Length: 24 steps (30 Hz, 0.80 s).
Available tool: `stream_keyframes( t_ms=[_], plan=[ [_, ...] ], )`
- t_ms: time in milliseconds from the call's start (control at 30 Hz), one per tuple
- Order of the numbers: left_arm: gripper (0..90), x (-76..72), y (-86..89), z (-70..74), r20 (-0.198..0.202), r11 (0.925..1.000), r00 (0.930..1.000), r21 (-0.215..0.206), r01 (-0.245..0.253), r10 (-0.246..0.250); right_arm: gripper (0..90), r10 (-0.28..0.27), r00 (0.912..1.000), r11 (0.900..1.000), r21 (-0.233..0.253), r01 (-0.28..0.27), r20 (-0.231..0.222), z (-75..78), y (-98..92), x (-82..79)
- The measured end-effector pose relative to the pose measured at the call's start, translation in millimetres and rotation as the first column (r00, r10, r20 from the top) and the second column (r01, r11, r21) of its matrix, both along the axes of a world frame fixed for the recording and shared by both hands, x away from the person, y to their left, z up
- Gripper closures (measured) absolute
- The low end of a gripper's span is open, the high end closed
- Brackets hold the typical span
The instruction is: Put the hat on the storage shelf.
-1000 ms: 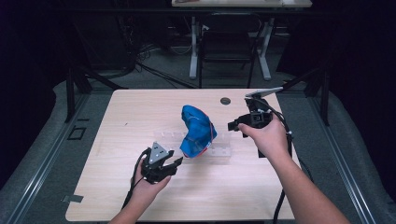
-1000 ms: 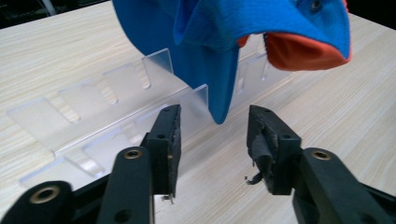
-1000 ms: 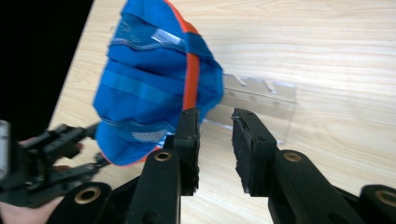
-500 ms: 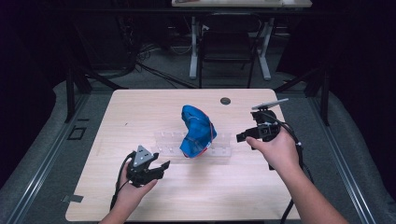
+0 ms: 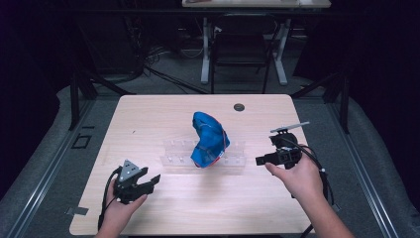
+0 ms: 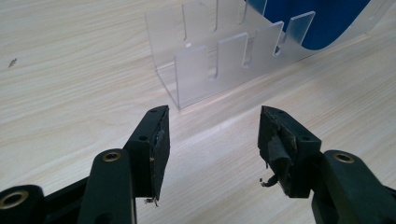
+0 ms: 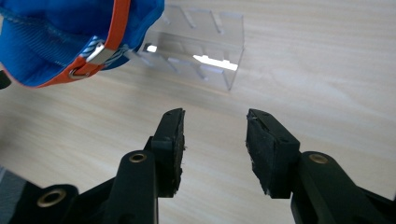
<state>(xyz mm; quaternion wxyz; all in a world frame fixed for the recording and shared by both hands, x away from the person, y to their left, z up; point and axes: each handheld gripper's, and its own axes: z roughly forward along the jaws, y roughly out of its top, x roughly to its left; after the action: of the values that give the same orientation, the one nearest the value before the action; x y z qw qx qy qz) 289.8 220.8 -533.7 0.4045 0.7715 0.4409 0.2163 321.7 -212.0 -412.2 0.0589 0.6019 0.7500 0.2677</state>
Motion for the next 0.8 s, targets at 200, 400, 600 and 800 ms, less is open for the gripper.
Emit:
stream_keyframes(
  t_ms=[200, 400, 600, 800],
  plan=[
    [44.4, -3.9, 5.0, -3.5, -0.009, 1.0000, 0.9999, 0.002, -0.006, 0.006, 58.5, -0.024, 0.9996, 1.000, 0.014, 0.024, -0.012, -7.5, -3.8, -17.1],
    [44.4, -4.8, 6.6, -6.5, -0.009, 0.9999, 0.9999, 0.007, -0.011, 0.011, 58.8, -0.044, 0.9990, 0.998, 0.034, 0.044, -0.005, -9.5, -13.4, -30.3],
    [44.4, -4.6, 8.0, -9.7, -0.022, 0.9998, 0.9996, 0.010, -0.018, 0.018, 58.4, -0.049, 0.9985, 0.998, 0.028, 0.048, 0.025, -14.3, -17.2, -43.8],
    [44.3, -3.8, 9.8, -12.8, -0.020, 0.9997, 0.9995, 0.006, -0.023, 0.024, 57.6, -0.065, 0.9974, 0.998, 0.022, 0.064, 0.033, -28.9, -19.6, -54.9]
  ],
)
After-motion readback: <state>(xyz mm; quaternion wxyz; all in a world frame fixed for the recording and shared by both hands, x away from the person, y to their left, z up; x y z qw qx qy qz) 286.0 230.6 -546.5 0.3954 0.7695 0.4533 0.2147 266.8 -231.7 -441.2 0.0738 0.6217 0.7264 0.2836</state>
